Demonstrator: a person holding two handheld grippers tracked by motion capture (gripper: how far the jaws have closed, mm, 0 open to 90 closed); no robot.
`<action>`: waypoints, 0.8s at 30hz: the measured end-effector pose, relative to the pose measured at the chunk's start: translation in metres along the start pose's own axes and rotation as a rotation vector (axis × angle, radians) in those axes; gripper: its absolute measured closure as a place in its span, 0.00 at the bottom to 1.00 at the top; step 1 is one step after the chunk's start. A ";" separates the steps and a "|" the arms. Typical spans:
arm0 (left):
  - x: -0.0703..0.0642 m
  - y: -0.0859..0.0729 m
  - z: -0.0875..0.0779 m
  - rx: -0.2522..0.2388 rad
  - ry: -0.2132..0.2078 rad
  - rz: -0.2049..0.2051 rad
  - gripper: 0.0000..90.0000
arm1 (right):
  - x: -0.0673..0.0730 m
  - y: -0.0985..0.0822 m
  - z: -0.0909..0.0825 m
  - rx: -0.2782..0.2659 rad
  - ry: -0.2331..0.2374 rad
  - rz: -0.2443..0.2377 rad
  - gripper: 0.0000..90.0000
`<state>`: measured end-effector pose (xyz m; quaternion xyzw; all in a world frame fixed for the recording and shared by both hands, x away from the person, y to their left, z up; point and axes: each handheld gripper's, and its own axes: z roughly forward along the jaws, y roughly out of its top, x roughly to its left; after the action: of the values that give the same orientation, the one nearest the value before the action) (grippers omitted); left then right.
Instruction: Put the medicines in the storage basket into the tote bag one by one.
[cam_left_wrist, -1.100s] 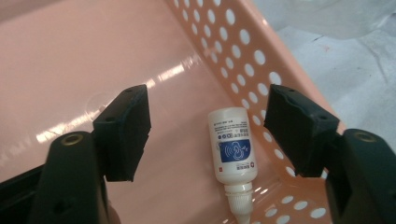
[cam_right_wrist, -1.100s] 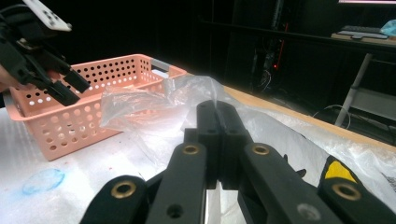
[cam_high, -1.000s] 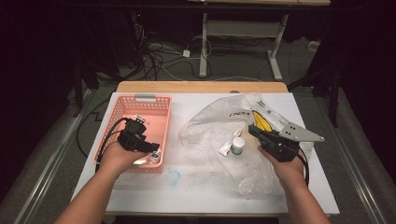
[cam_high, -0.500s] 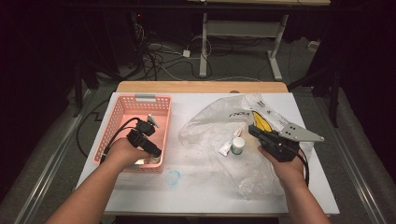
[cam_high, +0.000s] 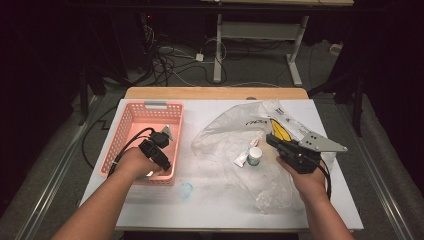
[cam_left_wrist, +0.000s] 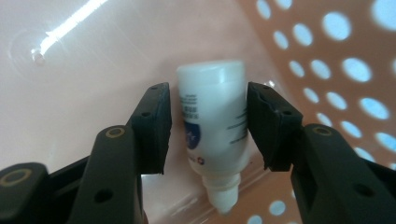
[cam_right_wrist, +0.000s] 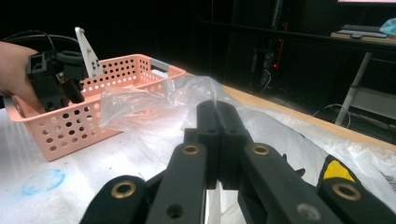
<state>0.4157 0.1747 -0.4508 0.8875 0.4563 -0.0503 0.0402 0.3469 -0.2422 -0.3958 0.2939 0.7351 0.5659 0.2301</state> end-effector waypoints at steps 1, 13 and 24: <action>0.000 0.000 0.001 0.005 0.001 -0.002 0.55 | 0.000 0.000 0.000 -0.002 0.001 -0.002 1.00; 0.000 -0.003 -0.004 -0.064 0.011 0.007 0.64 | 0.000 0.001 -0.001 -0.002 -0.002 -0.005 1.00; 0.000 -0.020 -0.019 -0.287 -0.012 0.016 0.65 | 0.001 0.001 0.000 -0.003 -0.004 -0.009 1.00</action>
<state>0.4005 0.1887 -0.4322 0.8758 0.4517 0.0105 0.1699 0.3460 -0.2417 -0.3949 0.2916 0.7351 0.5653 0.2345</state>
